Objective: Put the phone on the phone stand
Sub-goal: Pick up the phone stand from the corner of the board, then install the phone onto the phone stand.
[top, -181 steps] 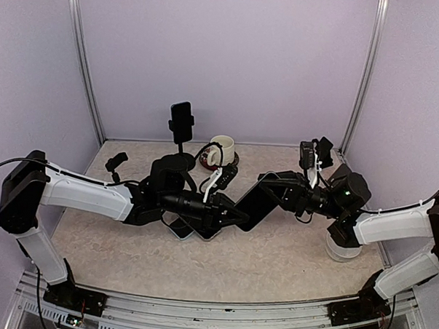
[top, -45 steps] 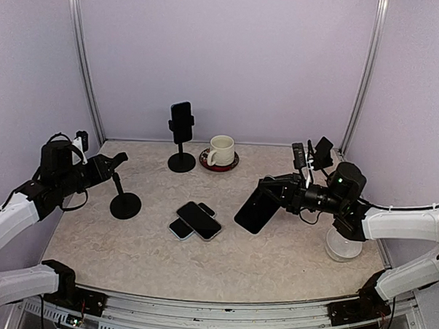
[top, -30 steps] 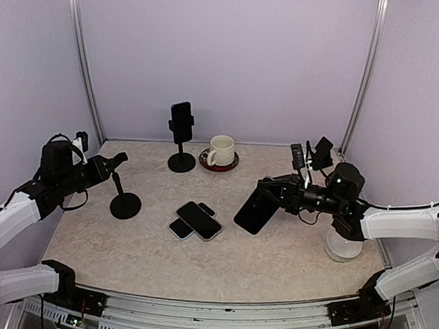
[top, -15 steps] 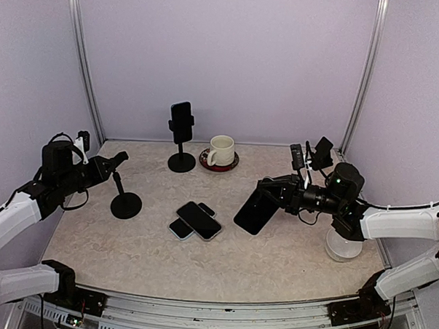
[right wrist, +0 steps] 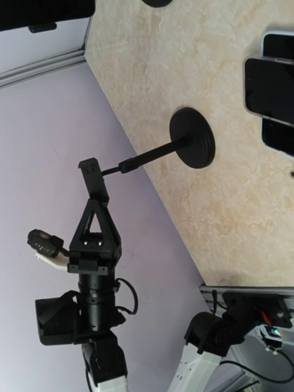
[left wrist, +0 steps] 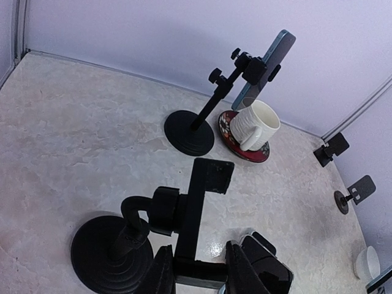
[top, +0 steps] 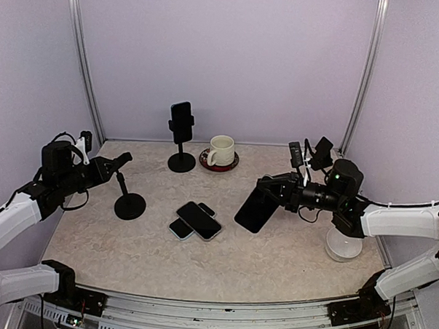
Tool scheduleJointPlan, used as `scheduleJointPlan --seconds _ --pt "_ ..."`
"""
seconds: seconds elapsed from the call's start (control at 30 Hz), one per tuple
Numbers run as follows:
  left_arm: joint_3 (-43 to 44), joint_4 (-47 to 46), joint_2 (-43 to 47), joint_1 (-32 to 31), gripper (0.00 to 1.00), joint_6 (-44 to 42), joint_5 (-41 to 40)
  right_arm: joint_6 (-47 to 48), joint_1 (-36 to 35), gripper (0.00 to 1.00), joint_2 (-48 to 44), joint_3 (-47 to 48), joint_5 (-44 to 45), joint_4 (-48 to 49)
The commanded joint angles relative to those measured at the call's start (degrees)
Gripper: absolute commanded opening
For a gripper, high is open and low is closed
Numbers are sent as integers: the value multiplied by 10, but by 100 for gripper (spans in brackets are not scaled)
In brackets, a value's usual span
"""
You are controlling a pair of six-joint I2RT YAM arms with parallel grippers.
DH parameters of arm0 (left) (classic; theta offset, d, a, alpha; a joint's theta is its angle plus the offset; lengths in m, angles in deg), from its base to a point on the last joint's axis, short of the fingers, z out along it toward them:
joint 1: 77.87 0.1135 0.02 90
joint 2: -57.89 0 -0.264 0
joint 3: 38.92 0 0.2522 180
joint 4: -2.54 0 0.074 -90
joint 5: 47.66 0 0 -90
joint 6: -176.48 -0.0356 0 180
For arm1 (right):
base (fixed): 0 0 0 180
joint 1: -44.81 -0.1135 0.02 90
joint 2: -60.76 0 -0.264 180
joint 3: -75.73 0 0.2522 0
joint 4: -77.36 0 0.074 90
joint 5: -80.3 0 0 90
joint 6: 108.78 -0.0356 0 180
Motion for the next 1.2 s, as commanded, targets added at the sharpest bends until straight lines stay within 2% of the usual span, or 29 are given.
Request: scheduleJointPlan --seconds 0.0,0.37,0.6,0.9,1.17 --pt "2 -47 13 -8 0 -9 44 6 5 0 -14 28 -8 2" --pt "22 -93 33 -31 0 -12 65 9 5 0 -19 39 -17 -10" --pt "39 -133 27 -94 0 -19 64 35 5 0 -38 50 -43 -49" --pt "82 -184 -37 -190 0 -45 74 73 5 0 -81 55 -64 -100" --pt "125 -242 -118 -243 0 -48 111 128 5 0 -129 69 -89 -190"
